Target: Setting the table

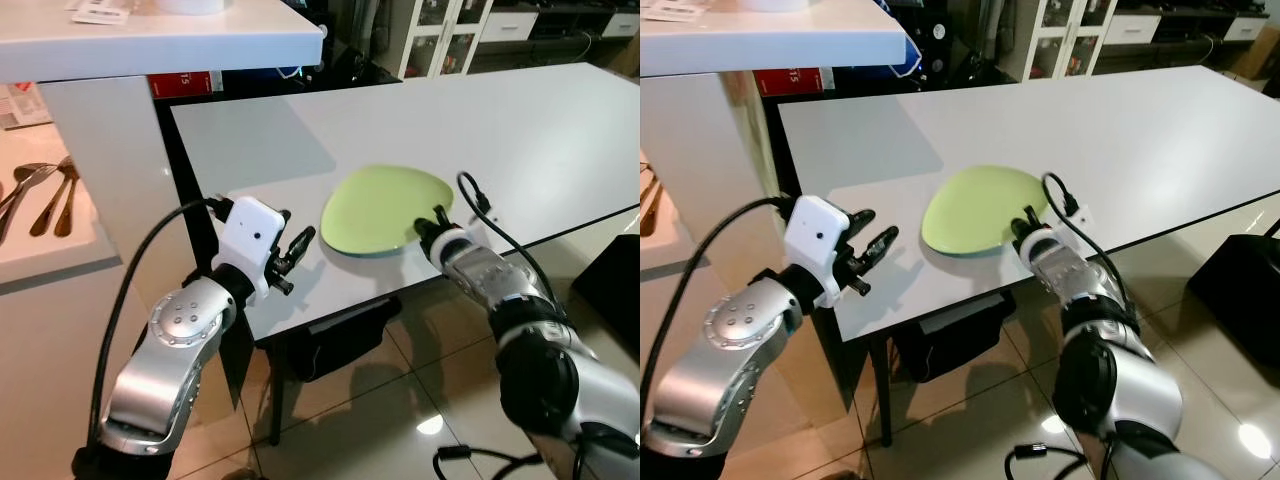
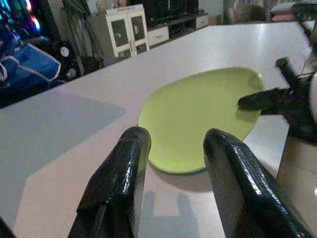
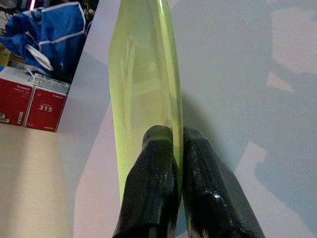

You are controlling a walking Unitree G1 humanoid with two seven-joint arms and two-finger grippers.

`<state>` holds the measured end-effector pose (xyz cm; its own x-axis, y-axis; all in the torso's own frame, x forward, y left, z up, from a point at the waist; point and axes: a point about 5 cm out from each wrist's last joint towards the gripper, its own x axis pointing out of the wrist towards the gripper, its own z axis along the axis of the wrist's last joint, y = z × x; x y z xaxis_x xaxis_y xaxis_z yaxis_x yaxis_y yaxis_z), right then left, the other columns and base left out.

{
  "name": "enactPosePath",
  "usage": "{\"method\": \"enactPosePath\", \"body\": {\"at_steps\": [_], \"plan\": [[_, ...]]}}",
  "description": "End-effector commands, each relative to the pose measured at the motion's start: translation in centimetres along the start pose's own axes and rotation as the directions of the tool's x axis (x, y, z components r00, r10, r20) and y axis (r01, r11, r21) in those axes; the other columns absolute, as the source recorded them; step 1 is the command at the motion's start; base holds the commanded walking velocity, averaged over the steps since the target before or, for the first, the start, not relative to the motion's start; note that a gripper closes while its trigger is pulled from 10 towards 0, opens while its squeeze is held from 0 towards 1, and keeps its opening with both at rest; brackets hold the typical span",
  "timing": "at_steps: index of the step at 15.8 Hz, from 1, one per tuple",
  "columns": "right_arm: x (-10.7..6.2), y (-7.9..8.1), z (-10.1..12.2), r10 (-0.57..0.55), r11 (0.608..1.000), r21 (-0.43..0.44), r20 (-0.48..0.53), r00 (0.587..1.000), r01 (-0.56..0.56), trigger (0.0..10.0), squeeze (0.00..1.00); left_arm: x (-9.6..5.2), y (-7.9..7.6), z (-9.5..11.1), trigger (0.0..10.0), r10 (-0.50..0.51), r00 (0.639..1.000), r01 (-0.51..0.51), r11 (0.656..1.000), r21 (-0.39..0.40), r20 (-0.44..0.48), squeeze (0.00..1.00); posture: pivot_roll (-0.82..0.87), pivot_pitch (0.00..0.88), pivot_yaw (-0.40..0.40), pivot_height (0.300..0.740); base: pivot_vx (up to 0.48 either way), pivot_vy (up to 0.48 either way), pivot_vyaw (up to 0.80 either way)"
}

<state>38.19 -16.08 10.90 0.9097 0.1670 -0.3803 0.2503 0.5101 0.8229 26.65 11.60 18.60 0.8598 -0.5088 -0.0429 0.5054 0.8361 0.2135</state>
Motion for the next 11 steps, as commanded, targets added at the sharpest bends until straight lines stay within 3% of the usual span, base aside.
{"method": "enactPosePath", "body": {"at_steps": [1, 3, 4, 5, 9, 11], "plan": [[0.2, 0.9, 0.5, 0.000, 1.000, -0.029, 0.022, 1.000, 0.000, 10.0, 0.00, -0.1, -0.3, 0.6, 10.0, -0.026, 1.000, 0.026, 1.000, 0.001, 0.009, 0.00, 0.10, 0.024, -0.040, 0.740, 0.000, 0.000, 0.00], [0.3, 1.0, 0.2, -0.026, 1.000, -0.002, 0.017, 1.000, 0.026, 10.0, 0.00, -0.3, -0.8, 0.8, 10.0, -0.058, 0.998, 0.058, 0.998, 0.003, 0.004, 0.00, 0.10, 0.045, -0.046, 0.740, 0.000, 0.000, 0.00], [0.4, 0.6, -0.2, -0.071, 0.997, 0.012, 0.012, 0.997, 0.071, 10.0, 0.85, -0.4, -1.1, 0.8, 10.0, -0.069, 0.998, 0.069, 0.998, -0.005, 0.000, 0.00, 0.10, 0.051, -0.048, 0.740, 0.000, 0.000, 0.00], [0.4, 0.3, -0.4, -0.096, 0.995, 0.012, 0.010, 0.995, 0.096, 10.0, 1.00, -0.5, -1.3, 0.9, 10.0, -0.073, 0.997, 0.073, 0.997, -0.006, -0.002, 0.00, 0.11, 0.055, -0.053, 0.740, 0.000, 0.000, 0.00], [0.3, -0.4, -0.3, -0.141, 0.990, -0.004, 0.006, 0.990, 0.141, 10.0, 1.00, -0.6, -1.5, 0.9, 10.0, -0.074, 0.997, 0.074, 0.997, -0.020, -0.008, 0.00, 0.10, 0.054, -0.054, 0.740, 0.000, 0.000, 0.00], [0.1, -0.9, -0.2, -0.182, 0.982, -0.056, 0.004, 0.983, 0.182, 10.0, 1.00, -0.5, -1.6, 0.9, 10.0, -0.075, 0.997, 0.075, 0.997, -0.025, -0.011, 0.00, 0.10, 0.048, -0.055, 0.740, 0.000, 0.000, 0.00]]}}
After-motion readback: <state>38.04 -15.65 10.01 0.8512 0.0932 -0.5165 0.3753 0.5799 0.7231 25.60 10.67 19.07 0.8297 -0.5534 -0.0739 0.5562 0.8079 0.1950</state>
